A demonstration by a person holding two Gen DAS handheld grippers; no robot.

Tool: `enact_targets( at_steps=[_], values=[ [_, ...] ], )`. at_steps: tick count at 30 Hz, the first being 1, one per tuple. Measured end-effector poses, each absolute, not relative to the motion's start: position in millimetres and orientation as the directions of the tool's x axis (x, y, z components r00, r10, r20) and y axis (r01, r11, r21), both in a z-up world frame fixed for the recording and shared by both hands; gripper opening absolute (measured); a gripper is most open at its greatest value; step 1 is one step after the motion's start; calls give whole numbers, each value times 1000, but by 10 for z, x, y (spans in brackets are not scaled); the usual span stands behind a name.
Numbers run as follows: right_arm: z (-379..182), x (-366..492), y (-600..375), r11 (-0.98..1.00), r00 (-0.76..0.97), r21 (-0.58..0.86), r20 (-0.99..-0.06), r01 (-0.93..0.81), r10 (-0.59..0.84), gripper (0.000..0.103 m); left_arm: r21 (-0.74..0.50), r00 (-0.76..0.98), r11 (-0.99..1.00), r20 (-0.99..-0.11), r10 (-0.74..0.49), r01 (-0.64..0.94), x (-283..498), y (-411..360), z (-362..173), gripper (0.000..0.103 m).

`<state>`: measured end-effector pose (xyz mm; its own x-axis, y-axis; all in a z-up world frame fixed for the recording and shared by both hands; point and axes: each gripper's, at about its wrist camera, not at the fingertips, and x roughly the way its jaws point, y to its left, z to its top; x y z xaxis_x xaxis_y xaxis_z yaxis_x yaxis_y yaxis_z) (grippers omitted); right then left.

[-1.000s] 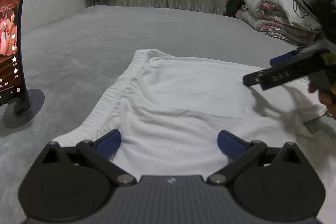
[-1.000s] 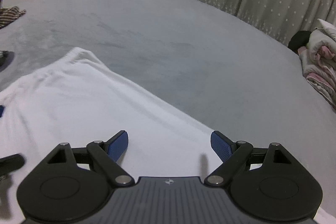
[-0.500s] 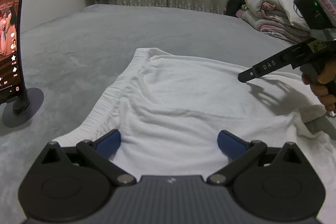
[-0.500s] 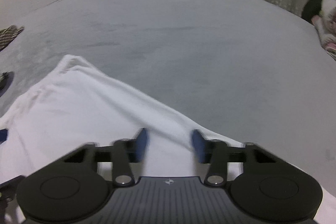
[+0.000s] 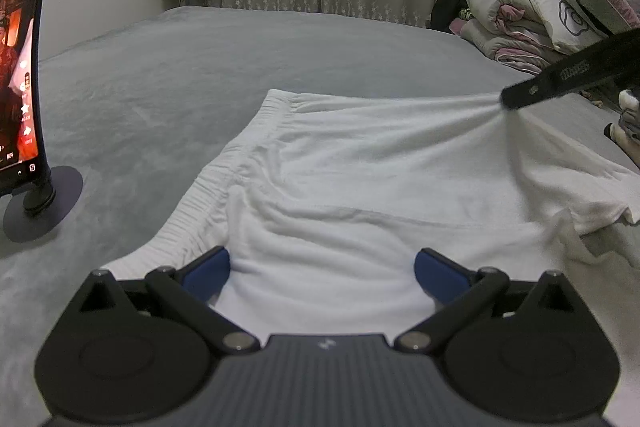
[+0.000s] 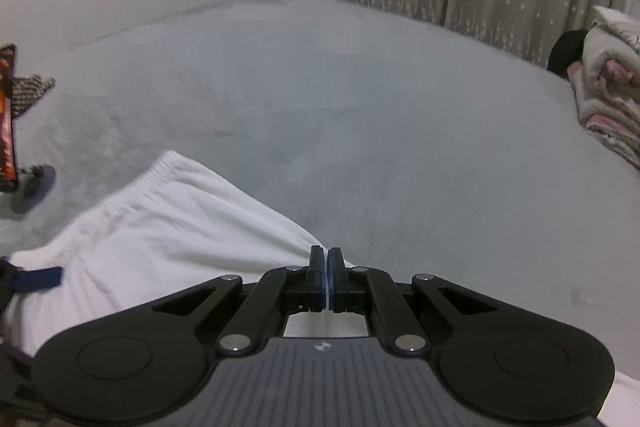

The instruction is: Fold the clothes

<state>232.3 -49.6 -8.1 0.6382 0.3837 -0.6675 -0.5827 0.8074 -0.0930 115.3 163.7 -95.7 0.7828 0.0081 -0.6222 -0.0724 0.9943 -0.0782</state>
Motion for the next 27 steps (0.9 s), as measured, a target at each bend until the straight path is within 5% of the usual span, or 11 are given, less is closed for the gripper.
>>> enact_targets(
  at_steps=[12, 27],
  values=[
    [376, 1461, -601, 763, 639, -81, -607, -642, 473, 4, -86, 783, 994, -623, 2, -70, 1148, 1658, -961, 103],
    [-295, 703, -736, 752, 531, 103, -646, -651, 548, 4, -175, 794, 981, -606, -45, -78, 1072, 1782, -878, 103]
  ],
)
